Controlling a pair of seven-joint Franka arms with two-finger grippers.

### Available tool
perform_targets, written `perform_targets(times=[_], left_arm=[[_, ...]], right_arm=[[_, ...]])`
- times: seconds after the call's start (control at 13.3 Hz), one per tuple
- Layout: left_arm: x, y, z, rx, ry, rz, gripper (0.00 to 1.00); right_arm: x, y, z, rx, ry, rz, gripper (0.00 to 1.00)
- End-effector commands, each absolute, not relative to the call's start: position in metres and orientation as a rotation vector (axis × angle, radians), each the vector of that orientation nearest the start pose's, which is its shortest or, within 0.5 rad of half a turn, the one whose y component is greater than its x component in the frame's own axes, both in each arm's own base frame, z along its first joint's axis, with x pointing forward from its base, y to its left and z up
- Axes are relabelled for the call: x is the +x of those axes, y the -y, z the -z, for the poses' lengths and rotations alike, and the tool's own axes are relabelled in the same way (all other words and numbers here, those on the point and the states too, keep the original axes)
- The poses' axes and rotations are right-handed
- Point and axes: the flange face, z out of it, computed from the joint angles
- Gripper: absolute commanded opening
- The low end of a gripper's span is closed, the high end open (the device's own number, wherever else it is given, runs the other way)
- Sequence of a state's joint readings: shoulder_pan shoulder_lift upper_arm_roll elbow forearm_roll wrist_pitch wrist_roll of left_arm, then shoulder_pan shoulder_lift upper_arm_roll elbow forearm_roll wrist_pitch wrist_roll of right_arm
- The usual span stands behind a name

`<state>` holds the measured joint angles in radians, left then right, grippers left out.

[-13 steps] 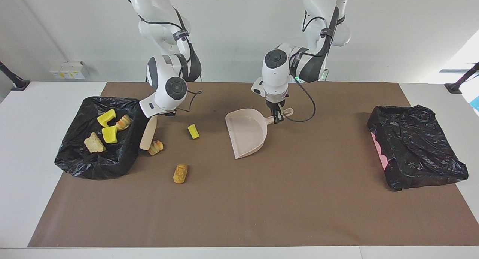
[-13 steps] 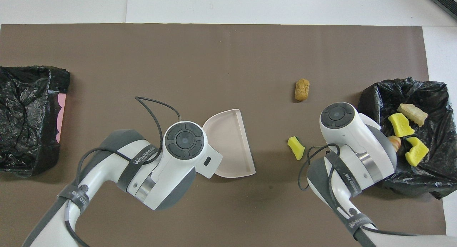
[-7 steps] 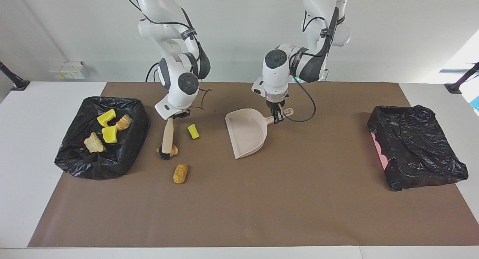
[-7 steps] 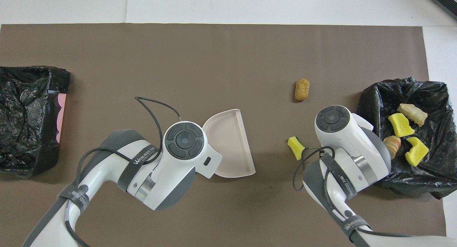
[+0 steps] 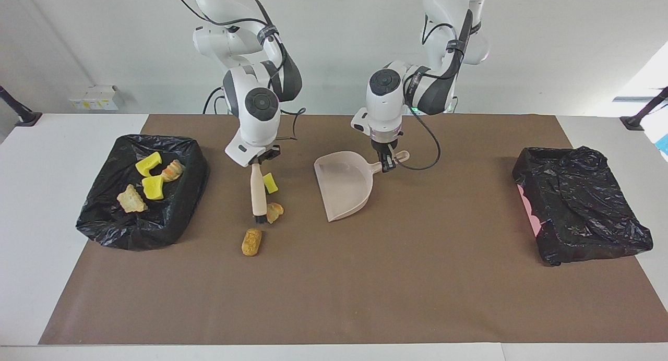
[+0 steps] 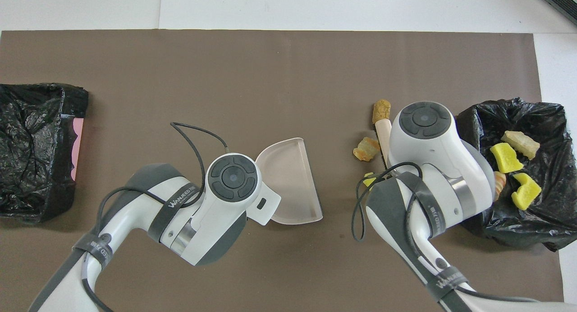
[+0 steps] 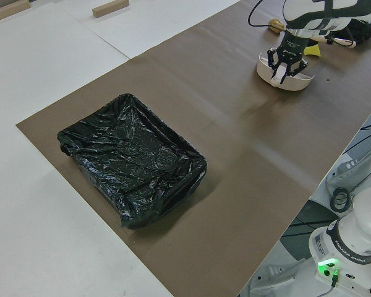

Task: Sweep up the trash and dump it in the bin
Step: 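Sweep the crumbs into the dustpan held by the left gripper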

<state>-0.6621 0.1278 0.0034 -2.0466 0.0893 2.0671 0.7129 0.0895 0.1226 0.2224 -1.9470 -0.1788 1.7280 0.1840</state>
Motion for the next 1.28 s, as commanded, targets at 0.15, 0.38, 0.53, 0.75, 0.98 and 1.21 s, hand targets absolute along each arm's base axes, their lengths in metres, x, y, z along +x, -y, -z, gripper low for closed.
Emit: perform_targets(times=[0.15,0.38,0.53,0.75,0.98,1.21], left_arm=[[0.44,0.331,-0.372,-2.316,-2.003,-0.15,0.0],[0.44,0.331,-0.372,-2.332,-1.983,-0.149,0.0],[0.439,0.332,-0.372,-2.329,-1.987,-0.149,0.0],[0.44,0.331,-0.372,-2.332,-1.983,-0.149,0.0],[0.44,0.331,-0.372,-2.334,-1.981,-0.149,0.0],[0.439,0.331,-0.37,-2.333,-1.981,-0.153,0.0]], right_arm=[[0.555,-0.113,-0.404,-3.396,0.455,-0.409,0.0],[0.587,-0.076,-0.397,-3.413,0.584,-0.389,0.0],[0.603,-0.074,-0.381,-3.388,0.641,-0.349,0.0],[0.611,-0.078,-0.349,-3.37,0.684,-0.353,0.0],[0.608,-0.099,-0.342,-3.328,0.711,-0.313,0.0],[0.587,-0.135,-0.336,-3.206,0.648,-0.352,0.0]])
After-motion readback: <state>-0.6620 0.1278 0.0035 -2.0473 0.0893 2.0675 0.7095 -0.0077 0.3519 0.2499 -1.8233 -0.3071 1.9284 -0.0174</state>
